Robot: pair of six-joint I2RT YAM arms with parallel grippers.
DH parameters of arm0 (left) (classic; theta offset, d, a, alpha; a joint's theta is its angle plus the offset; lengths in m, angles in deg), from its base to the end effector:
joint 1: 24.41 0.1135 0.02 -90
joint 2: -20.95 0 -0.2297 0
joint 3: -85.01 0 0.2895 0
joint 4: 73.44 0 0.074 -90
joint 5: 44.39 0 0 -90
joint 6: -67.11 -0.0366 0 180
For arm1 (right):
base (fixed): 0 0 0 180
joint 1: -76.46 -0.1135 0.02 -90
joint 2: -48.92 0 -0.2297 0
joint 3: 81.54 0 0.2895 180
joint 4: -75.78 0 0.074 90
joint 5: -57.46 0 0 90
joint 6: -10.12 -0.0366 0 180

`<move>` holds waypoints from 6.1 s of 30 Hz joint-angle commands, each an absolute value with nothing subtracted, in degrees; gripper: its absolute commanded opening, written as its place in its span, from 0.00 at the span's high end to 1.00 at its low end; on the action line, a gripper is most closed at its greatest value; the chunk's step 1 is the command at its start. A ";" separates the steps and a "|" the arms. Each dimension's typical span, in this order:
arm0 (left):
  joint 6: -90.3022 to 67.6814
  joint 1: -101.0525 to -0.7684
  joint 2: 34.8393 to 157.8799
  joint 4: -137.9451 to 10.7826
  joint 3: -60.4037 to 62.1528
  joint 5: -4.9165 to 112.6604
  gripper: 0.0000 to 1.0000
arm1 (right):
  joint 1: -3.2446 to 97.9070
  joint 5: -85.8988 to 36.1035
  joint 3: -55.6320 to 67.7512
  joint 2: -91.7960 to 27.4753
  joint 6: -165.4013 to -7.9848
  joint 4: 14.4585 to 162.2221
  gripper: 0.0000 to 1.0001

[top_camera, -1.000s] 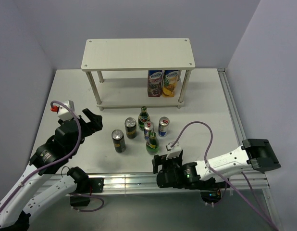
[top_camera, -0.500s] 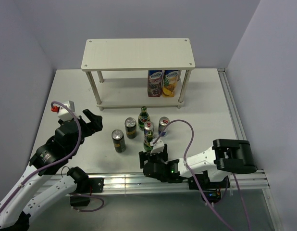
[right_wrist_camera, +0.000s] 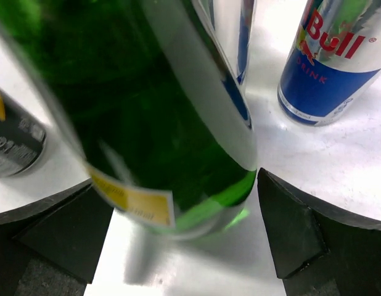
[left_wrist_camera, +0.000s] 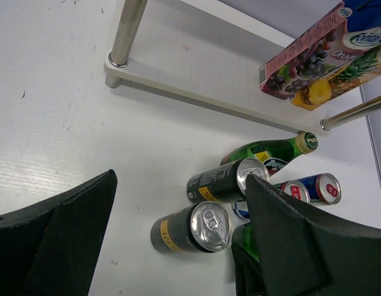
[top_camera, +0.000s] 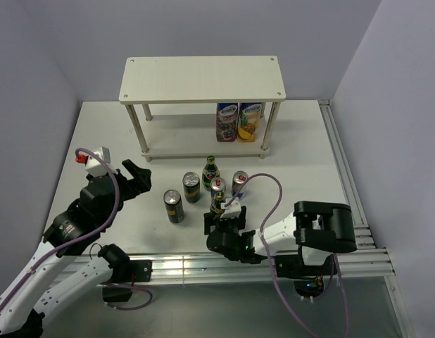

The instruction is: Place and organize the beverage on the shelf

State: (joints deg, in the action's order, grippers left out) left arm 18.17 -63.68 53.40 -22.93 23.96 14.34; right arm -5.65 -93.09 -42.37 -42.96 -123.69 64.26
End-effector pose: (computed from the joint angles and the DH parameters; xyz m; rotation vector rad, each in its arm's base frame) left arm 0.1498 -0.0980 0.3360 -0.3856 1.8782 -0.4181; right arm 0.0689 0.2652 0.0522 -0.1436 1.9033 0.2560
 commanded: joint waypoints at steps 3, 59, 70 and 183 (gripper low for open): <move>16.66 -63.87 53.38 -25.18 24.09 15.46 0.08 | -3.53 -97.14 -42.06 -47.14 -120.22 53.83 0.00; 11.83 -64.58 56.55 -26.32 23.56 13.79 0.07 | 37.94 -72.80 46.58 -42.36 -79.79 108.48 1.00; 11.30 -64.58 57.43 -26.58 23.56 14.15 0.06 | 47.01 -68.93 55.41 -54.35 -84.27 107.08 1.00; 10.68 -63.87 59.19 -27.02 23.82 15.11 0.06 | 23.46 -68.75 -14.47 -40.99 -102.99 71.40 0.08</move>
State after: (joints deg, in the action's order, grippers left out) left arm 11.94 -63.98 59.08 -24.86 23.92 14.34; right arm 22.61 -66.21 -13.87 -39.61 -103.36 76.13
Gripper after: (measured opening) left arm 0.939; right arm 0.930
